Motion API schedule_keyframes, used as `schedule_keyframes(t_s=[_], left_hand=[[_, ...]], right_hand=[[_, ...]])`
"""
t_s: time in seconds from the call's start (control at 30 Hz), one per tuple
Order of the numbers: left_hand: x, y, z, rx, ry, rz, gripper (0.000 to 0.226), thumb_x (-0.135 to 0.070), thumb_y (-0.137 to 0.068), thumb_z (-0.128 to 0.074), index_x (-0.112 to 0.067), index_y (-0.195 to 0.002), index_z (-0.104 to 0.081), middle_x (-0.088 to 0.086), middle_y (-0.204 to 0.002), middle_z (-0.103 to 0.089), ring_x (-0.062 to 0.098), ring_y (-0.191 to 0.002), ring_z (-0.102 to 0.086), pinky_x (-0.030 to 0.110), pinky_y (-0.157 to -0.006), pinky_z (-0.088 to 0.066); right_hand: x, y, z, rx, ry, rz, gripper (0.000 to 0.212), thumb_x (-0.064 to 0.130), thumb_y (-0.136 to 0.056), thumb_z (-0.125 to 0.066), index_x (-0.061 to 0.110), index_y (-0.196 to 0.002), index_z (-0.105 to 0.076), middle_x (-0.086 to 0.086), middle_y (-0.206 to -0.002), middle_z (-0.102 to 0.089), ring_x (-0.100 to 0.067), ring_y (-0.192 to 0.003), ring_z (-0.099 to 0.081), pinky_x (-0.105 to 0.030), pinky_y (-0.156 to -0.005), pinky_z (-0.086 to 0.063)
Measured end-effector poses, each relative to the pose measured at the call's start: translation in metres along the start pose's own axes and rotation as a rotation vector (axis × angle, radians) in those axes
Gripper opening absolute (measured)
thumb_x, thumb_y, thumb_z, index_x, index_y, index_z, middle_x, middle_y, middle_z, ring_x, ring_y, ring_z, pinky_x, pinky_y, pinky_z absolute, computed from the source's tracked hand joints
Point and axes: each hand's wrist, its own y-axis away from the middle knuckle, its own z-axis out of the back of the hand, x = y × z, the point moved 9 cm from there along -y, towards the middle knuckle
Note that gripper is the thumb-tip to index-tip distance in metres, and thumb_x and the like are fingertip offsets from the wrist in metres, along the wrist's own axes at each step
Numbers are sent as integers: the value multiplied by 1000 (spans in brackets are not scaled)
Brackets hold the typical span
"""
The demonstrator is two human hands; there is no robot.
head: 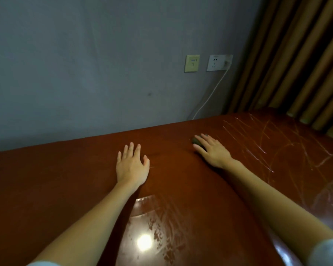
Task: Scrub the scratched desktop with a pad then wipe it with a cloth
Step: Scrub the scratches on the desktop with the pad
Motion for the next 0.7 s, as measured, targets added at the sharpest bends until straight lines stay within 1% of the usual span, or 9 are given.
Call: schedule_keyframes(t_s=[0.07, 0.17, 0.2, 0.27, 0.33, 0.4, 0.53, 0.63, 0.7], left_hand=[[1, -9, -2, 5, 3, 6, 59, -46, -100, -19, -22, -153, -11, 2, -161, -2, 17, -148, 1, 38, -121, -2], [2, -19, -4, 8, 3, 13, 59, -46, -100, -20, -23, -153, -11, 2, -161, -2, 18, -148, 1, 39, -121, -2], [2, -20, -4, 9, 4, 11, 59, -45, -100, -21, -23, -154, -12, 2, -161, -3, 18, -148, 1, 39, -121, -2], [2, -21, -3, 3, 4, 10, 59, -45, -100, -21, -22, -154, -12, 2, -161, -2, 18, -148, 1, 39, -121, -2], [2, -20, -3, 0, 1, 6, 60, -45, -100, -21, -22, -154, -10, 3, -161, -2, 19, -148, 1, 40, -121, -2], [1, -20, -4, 1, -3, 2, 60, -46, -100, -19, -22, -154, -9, 3, -161, 0, 19, -148, 3, 40, -121, -2], [1, -19, -4, 0, 1, 11, 60, -45, -100, -19, -22, -154, -8, 3, -161, 1, 19, -148, 4, 40, -121, -1], [1, -18, -3, -6, 4, 13, 60, -45, -100, -20, -22, -154, -8, 3, -161, 1, 19, -148, 4, 39, -121, 0], [0, -20, -3, -6, 9, 11, 60, -45, -100, -20, -22, -154, -9, 2, -161, 1, 19, -148, 4, 39, -121, 0]], right_hand=[[28, -24, -8, -2, -12, 12, 65, 65, -94, -16, 35, -151, -13, 3, -160, -10, -18, -148, -5, -39, -119, -3], [89, -12, -21, 22, -2, 217, 63, 64, -94, -18, 35, -150, -15, 5, -160, -11, -16, -147, -5, -37, -120, -5], [105, 6, -23, 26, -6, 313, 63, 63, -93, -19, 36, -150, -16, 7, -159, -12, -13, -147, -5, -34, -120, -4], [117, 46, -20, 31, -43, 488, 60, 61, -94, -21, 39, -149, -16, 14, -158, -10, -4, -145, -2, -22, -117, 2], [100, 69, -15, 71, -88, 558, 57, 61, -94, -20, 42, -148, -18, 20, -156, -10, 3, -143, 0, -15, -113, 5], [65, 61, -4, 60, -95, 484, 59, 64, -92, -14, 42, -147, -19, 18, -156, -14, 0, -144, -4, -20, -115, -1], [-3, -17, 7, -8, -71, 126, 58, 57, -95, -20, 33, -148, -22, 4, -158, -19, -14, -146, -13, -31, -116, -6], [-6, -74, 4, -39, -34, -51, 61, 59, -97, -17, 29, -150, -19, -1, -159, -15, -21, -147, -11, -39, -119, -8], [22, -95, -2, -45, -26, -65, 62, 59, -97, -16, 28, -151, -18, -2, -159, -14, -23, -147, -10, -41, -119, -8]])
